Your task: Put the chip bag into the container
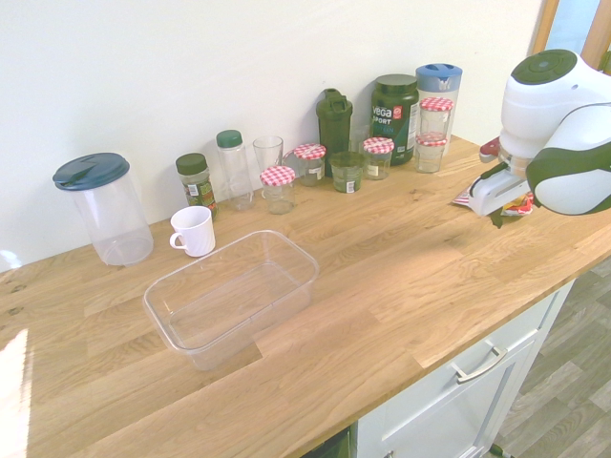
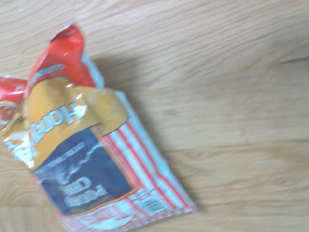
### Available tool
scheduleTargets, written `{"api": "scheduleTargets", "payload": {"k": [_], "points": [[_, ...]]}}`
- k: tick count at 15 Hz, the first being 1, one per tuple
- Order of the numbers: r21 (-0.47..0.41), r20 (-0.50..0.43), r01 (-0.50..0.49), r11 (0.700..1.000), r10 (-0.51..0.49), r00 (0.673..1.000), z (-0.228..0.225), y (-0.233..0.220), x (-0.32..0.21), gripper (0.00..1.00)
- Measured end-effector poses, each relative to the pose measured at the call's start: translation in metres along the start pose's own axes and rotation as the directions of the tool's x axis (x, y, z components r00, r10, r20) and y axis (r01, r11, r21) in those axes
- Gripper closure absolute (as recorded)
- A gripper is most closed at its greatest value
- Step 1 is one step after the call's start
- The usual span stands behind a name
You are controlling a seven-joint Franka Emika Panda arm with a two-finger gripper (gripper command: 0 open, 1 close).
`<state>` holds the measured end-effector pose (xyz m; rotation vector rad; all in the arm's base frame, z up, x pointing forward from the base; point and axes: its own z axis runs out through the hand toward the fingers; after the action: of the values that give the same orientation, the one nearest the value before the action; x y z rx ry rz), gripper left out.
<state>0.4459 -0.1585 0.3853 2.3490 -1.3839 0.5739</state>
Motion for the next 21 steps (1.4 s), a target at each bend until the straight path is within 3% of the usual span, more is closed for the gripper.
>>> {"api": "scheduleTargets", "payload": {"k": [6,12,13,21], "points": [[-0.058,-0.034,0.006,0.998,-0.008,0.999,0.051,0.008,0.049,0.00],[-0.040,0.002,0.056,0.998,-0.056,0.998,0.063,-0.014,0.050,0.00],[-0.038,0.011,0.062,0.997,-0.061,0.998,0.065,-0.017,0.049,1.00],[-0.034,0.073,0.076,0.997,-0.074,0.995,0.087,-0.019,0.064,1.00]]}}
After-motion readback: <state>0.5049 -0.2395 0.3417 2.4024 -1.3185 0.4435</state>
